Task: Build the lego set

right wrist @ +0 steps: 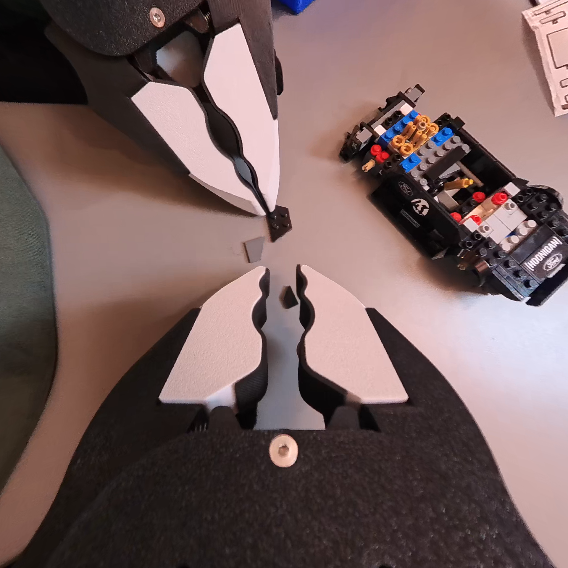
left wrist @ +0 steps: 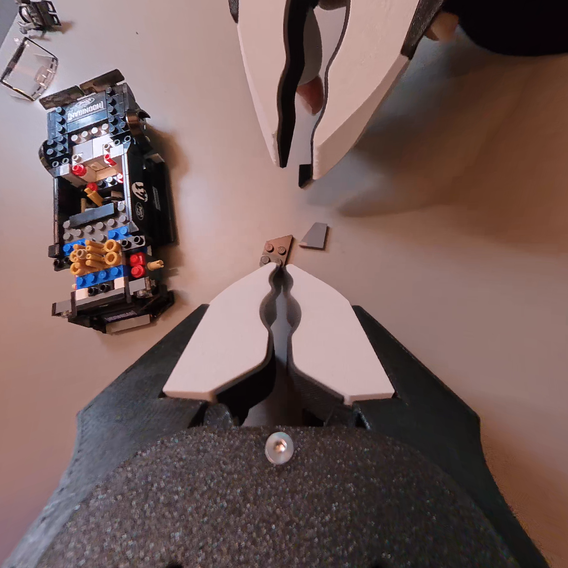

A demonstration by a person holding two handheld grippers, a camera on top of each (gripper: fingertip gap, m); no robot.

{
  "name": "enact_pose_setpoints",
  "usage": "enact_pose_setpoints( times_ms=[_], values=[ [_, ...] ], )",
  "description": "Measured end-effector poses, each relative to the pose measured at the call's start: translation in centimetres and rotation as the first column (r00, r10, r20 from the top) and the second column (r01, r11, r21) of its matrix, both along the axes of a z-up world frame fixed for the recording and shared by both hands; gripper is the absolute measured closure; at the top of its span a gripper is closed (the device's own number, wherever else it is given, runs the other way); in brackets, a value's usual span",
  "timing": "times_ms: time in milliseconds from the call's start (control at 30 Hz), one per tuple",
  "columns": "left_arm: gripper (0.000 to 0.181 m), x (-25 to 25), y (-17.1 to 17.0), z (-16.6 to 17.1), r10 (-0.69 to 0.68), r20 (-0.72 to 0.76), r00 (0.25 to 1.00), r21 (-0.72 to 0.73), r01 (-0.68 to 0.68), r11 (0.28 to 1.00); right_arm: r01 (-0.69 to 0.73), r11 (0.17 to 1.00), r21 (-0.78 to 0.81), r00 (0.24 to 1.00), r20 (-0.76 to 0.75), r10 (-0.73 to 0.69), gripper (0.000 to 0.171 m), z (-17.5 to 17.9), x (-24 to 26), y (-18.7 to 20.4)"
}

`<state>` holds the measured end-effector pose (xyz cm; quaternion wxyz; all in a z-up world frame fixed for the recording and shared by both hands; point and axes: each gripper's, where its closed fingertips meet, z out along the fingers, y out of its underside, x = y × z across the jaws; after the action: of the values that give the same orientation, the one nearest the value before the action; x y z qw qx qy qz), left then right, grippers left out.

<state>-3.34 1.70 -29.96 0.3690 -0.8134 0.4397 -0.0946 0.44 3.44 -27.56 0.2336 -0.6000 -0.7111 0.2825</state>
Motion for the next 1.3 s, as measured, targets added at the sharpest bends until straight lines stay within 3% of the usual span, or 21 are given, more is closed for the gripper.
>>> enact_pose_setpoints(
  times_ms=[200,400,567,767,1067,1300],
  values=[
    [0.179,-0.4,0.1,0.1,0.005,0.008,1.000,-0.007,-0.005,1.000,0.040,0.999,-0.006,0.999,-0.030,-0.040,0.155,0.4,0.3,0.9],
    [0.159,-0.5,0.3,1.0,-0.001,0.099,0.995,-0.038,0.004,0.999,0.055,0.999,0.001,0.998,-0.043,-0.055,0.154,0.7,0.6,1.3],
    [0.146,-0.1,0.8,0.0,-0.079,0.037,0.996,-0.123,0.083,0.989,0.060,0.998,0.006,0.996,-0.070,-0.059,0.154,1.3,0.9,1.6],
    [0.165,1.3,0.0,-0.2,-0.127,0.070,0.989,-0.203,0.139,0.969,0.111,0.993,-0.024,0.984,-0.136,-0.114,0.154,2.2,1.7,2.8],
    [0.165,0.7,-0.2,-0.1,-0.092,0.051,0.994,-0.154,0.099,0.983,0.174,0.985,-0.016,0.962,-0.210,-0.173,0.152,2.9,0.3,5.1],
    [0.165,-0.8,-0.5,1.6,-0.028,0.121,0.992,-0.115,0.042,0.992,0.074,0.986,0.152,0.993,-0.106,-0.058,0.135,2.3,-3.0,7.3]
  ],
)
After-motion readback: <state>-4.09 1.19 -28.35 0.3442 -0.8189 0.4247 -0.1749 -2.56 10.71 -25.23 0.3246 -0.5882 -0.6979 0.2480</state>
